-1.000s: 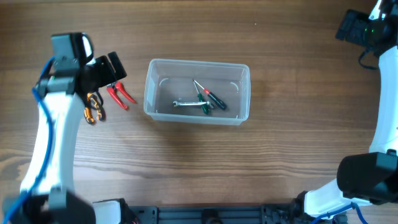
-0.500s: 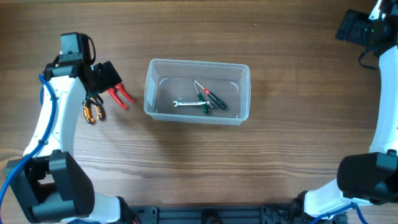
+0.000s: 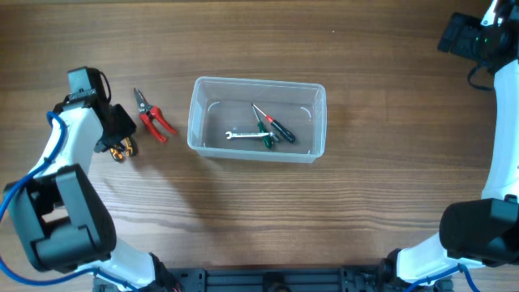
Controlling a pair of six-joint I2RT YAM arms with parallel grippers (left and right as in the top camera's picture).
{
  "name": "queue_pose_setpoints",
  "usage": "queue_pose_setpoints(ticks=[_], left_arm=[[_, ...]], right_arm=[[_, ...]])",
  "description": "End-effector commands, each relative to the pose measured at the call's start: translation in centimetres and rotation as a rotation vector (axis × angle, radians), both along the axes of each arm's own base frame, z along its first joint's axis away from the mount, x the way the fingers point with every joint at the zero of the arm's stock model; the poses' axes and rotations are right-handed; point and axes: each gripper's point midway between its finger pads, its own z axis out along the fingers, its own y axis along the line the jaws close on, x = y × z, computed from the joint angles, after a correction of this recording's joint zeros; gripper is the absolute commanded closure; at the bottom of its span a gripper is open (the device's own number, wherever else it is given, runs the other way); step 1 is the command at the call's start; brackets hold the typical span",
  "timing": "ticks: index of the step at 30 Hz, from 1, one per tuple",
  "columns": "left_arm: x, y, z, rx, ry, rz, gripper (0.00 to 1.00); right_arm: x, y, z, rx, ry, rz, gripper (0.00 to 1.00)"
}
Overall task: Pack container
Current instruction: 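Move the left gripper over the orange-black pliers and grasp them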
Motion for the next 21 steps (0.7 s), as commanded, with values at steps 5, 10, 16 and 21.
queue_pose_setpoints(ticks=[5, 10, 16, 21], left_arm=[[-0.6, 0.2, -1.3, 0.008, 0.046, -0.039, 0.55], [-0.5, -0.4, -1.4, -0.030, 0.041, -0.048, 0.54], [-0.1, -0.9, -1.4, -0.054, 0.024, -0.056, 0.55], [-0.3, -1.0, -2.0, -0.059, 0.039, -0.056, 0.58]], right_arm=[[0.2, 0.1, 0.0, 0.011, -0.007, -0.012, 0.00], [0.2, 0.1, 0.0, 0.011, -0.007, -0.012, 0.00], [0.2, 0.1, 0.0, 0.011, -0.007, -0.012, 0.00], [0.2, 0.1, 0.0, 0.011, -0.007, -0.011, 0.00]])
